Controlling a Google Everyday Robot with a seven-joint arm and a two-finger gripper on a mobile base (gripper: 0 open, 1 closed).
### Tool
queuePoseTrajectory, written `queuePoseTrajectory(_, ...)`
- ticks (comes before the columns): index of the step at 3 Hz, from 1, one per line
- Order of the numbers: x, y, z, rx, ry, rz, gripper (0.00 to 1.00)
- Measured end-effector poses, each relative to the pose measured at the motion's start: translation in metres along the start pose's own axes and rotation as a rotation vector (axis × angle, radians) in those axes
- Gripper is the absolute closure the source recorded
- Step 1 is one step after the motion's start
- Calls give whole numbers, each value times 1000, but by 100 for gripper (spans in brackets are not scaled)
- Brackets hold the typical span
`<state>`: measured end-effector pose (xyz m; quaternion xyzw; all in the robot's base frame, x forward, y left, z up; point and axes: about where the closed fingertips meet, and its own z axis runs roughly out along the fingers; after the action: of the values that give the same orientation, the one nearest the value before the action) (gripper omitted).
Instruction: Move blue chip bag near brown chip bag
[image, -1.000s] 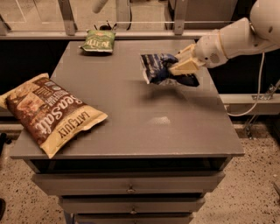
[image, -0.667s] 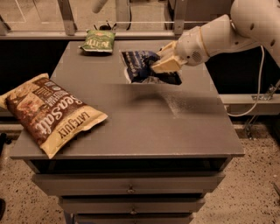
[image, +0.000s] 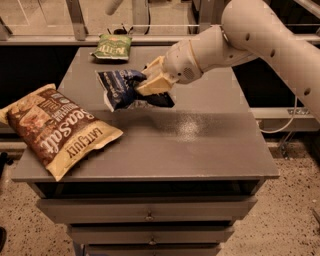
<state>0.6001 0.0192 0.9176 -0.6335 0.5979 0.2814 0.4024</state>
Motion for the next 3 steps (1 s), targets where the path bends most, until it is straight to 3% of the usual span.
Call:
queuePoseTrajectory(1,-13,31,32,-50,-1,-56,74)
queuePoseTrajectory(3,-6,41,56,-76,0,-95,28)
